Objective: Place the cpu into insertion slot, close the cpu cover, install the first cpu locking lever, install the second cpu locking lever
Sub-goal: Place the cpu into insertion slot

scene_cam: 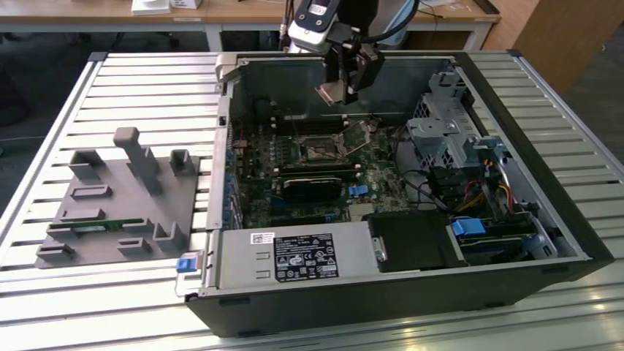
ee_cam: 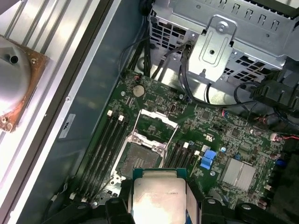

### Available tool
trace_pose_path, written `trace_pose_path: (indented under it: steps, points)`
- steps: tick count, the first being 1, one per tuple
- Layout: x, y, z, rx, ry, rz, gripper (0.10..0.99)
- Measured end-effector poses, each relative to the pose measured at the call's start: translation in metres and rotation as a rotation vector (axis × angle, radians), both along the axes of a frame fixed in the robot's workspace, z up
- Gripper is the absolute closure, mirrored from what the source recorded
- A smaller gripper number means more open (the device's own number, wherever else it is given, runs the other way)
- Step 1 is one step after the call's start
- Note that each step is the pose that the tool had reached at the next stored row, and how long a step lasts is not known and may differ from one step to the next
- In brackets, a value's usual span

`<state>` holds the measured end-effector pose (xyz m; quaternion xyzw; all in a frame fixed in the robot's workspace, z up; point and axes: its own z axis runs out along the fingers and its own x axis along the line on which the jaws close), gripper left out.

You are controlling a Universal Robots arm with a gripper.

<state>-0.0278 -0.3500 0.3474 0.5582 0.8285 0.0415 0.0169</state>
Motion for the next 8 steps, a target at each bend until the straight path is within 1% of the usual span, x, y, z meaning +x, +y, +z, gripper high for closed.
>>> trace_pose_path:
  steps: [8]
  points:
    - [0.0000,0.0000,-0.0010,0.000,0.0000,-0.015,0.545]
